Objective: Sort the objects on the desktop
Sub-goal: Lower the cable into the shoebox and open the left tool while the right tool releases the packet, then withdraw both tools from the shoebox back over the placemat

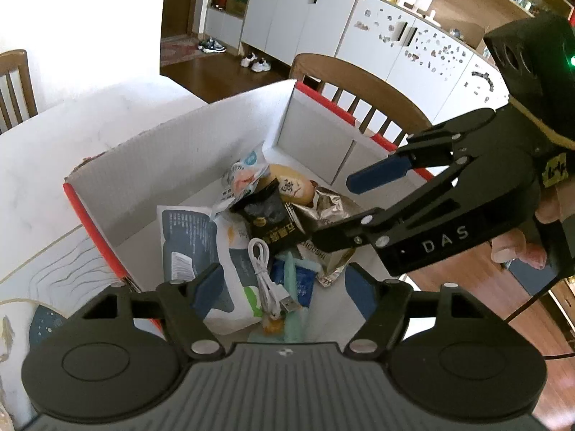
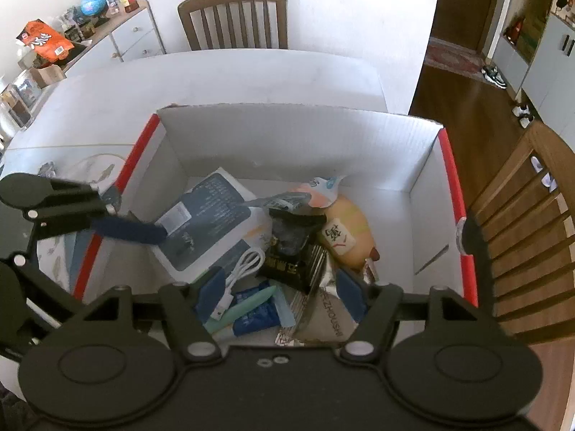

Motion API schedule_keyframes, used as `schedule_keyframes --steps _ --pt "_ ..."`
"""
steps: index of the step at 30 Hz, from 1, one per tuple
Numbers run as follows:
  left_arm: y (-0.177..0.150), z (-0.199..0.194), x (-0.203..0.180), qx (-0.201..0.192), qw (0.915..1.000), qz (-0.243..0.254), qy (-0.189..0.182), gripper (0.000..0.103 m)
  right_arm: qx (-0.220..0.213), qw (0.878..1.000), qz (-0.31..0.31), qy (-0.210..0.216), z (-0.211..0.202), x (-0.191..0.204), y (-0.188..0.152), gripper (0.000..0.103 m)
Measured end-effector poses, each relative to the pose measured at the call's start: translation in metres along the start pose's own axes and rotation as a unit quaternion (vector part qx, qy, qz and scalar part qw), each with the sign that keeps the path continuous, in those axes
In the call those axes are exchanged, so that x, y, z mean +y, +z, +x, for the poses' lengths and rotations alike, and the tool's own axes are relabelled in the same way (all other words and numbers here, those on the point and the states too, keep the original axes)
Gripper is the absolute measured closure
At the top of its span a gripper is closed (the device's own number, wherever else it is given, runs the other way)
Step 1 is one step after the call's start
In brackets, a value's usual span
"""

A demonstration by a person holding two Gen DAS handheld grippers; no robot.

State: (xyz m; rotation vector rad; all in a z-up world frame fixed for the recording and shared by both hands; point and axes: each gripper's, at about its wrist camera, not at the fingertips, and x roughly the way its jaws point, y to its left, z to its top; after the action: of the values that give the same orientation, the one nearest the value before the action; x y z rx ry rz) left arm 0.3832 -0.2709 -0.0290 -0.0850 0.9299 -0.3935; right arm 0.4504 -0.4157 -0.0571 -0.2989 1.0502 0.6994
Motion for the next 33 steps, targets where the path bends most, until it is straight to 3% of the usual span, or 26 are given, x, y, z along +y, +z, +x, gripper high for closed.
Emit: schedule_keyframes --steps 3,5,7,17,29,33 --pt "-0.001 -0.002 -0.003 0.0 1.0 0.004 0.002 0.029 -0.004 1.0 -0.003 0.004 -0.006 0.002 -0.003 0.033" --pt "-0.002 -0.005 -0.004 -0.001 1.0 0.006 0.005 0.028 -0.01 1.0 -0.003 0.005 -0.01 0.004 -0.006 0.026" --pt "-0.002 -0.008 -0.004 -0.005 0.9999 0.005 0.009 0.022 -0.016 1.0 -0.004 0.004 -0.013 0.006 -0.007 0.024" --pt "-0.011 -0.026 0.004 -0.013 0.9997 0.008 0.018 0.021 -0.05 0.999 0.008 -0.004 -0.028 0.021 -0.01 0.015" --pt "-0.03 -0.067 0.026 -0.046 0.9988 0.009 -0.01 0.02 -0.086 0.996 0.026 -0.011 -0.05 0.059 -0.01 0.011" --pt "-0.042 -0.084 0.042 -0.056 0.9984 0.009 0.0 0.013 -0.094 0.995 0.022 -0.009 -0.053 0.08 -0.01 0.01"
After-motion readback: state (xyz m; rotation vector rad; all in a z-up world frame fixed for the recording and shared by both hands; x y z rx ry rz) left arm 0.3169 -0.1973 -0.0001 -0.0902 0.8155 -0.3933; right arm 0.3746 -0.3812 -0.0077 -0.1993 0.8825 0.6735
